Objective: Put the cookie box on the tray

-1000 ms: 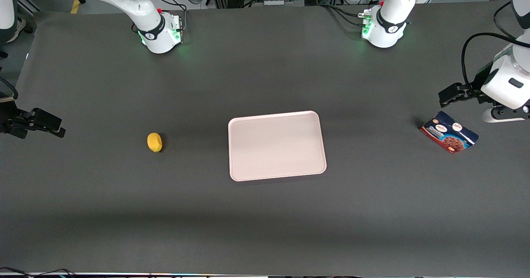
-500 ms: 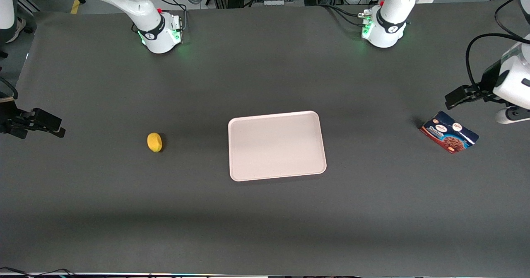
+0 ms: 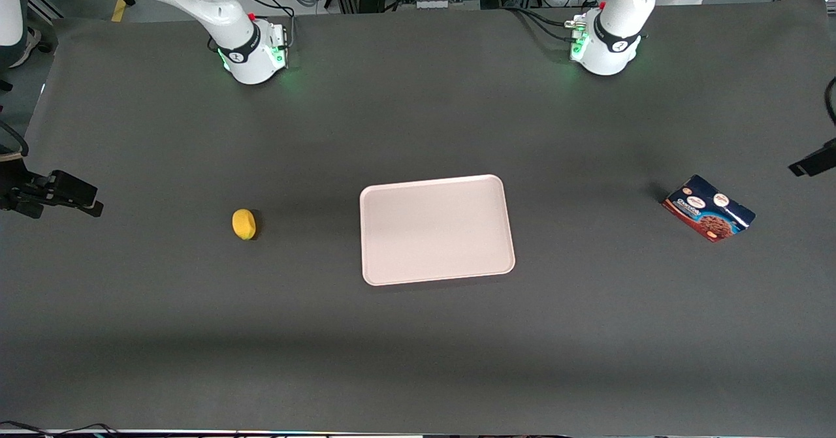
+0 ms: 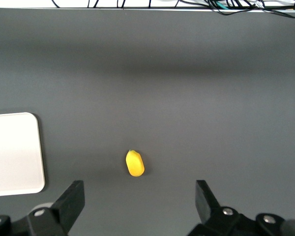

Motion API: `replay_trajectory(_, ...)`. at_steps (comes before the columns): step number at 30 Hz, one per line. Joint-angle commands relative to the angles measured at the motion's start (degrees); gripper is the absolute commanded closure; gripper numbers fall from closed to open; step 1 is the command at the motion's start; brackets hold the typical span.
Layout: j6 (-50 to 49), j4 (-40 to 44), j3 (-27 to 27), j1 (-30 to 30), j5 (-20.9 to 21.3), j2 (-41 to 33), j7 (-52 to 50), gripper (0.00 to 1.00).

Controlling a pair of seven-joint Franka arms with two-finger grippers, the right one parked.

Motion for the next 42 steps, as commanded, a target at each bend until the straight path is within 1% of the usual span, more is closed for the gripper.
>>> replay_trajectory(1, 3.8, -4.5, 2.2, 0.7, 0.7, -1.2, -2.8, 0.0)
replay_trajectory(5, 10.1, -10.6, 2.1, 0.7, 4.0, -3.1, -2.7, 0.0)
replay_trajectory(6, 11.9, -12.7, 2.1, 0.7, 4.2, -3.6, -2.8, 0.0)
replay_trajectory(12, 23.4, -22.4, 2.1, 1.8, 4.0, -4.3, -2.8, 0.0)
replay_trajectory(19, 33.2, -31.0, 2.2, 2.9, 3.6, -4.3, -2.8, 0.0)
replay_trajectory(22, 34.8, -32.2, 2.2, 2.9, 3.2, -3.0, -3.0, 0.0)
replay_trajectory(26, 34.9, -32.3, 2.3, 3.4, -0.6, -0.8, -2.9, 0.0)
replay_trajectory(31, 35.5, -32.5, 2.3, 3.4, -0.8, 1.2, -2.8, 0.0)
replay_trajectory(36, 39.2, -33.1, 2.3, 3.3, -0.8, 3.8, -2.7, 0.0)
replay_trajectory(42, 42.6, -34.7, 2.3, 3.3, -0.8, 5.1, -2.6, 0.0)
